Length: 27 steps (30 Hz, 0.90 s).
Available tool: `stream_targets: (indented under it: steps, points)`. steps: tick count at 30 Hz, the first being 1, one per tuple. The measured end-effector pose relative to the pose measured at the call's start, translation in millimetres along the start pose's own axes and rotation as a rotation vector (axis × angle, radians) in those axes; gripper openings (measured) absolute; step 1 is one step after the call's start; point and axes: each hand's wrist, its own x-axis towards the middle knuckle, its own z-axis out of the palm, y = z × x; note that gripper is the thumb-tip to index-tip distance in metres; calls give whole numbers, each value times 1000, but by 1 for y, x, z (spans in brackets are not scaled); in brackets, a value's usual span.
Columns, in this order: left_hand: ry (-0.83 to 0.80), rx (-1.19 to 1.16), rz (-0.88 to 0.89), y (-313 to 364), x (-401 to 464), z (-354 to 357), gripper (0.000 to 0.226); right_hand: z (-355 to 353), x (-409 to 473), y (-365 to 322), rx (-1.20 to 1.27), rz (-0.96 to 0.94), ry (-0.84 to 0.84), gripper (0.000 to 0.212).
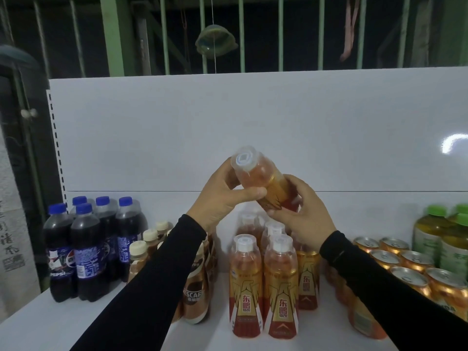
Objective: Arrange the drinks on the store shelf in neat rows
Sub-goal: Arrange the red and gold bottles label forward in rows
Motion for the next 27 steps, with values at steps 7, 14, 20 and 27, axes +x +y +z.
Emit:
stream_targets:
  steps: [7, 14, 20, 27]
  points:
    - [181, -73, -36, 11, 9, -1, 29, 5, -3, -16, 81, 10, -82, 45]
    - [172, -61, -141, 30, 24, -21, 19, 9, 2, -22, 82, 25, -134, 36]
    - [131, 76, -205, 48, 44, -37, 21, 17, 8, -12, 113, 68, -208, 54]
    - [110, 237, -252, 43, 55, -40, 35, 2, 25, 2, -324, 127, -370, 84]
